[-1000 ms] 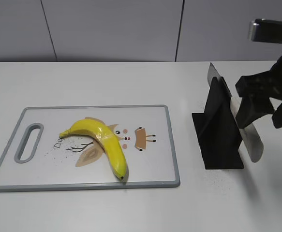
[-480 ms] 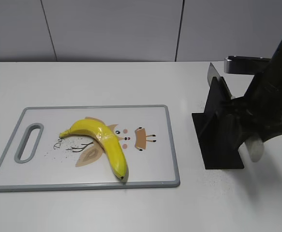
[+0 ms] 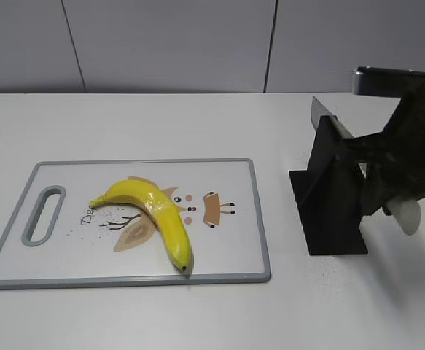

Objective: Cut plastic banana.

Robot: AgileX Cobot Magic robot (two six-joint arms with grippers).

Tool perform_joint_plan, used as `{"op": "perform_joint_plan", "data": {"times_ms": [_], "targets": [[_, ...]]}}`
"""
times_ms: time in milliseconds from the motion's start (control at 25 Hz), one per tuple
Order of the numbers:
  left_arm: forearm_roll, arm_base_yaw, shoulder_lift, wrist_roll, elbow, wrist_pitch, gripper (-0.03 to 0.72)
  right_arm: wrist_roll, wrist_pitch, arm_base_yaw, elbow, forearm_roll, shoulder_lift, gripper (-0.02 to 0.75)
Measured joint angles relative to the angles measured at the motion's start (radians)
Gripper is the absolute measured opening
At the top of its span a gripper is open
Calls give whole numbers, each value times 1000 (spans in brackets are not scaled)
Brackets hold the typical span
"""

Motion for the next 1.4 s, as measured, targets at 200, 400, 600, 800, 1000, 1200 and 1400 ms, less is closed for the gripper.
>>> {"op": "perform_joint_plan", "data": {"times_ms": [200, 400, 600, 800, 1000, 1200, 1400], "targets": [[0, 0, 0, 0, 0, 0, 483, 7, -3, 0, 0, -11, -129, 164], [0, 0, 0, 0, 0, 0, 479, 6, -29, 0, -1, -11, -232, 163], [0, 0, 37, 0, -37, -52, 479, -119, -45, 0, -47, -10, -255, 162], [0, -12, 196, 19, -109, -202, 493, -341, -42, 0, -145, 32, -193, 162], [0, -70, 417, 63, -167, -286, 592, -550, -12, 0, -259, 39, -61, 162], [0, -162, 653, 159, -262, -320, 617, -775, 1, 0, -335, 44, 47, 162], [-24, -229, 901, 308, -390, -335, 618, -982, 1, 2, -380, 113, 117, 162]]}}
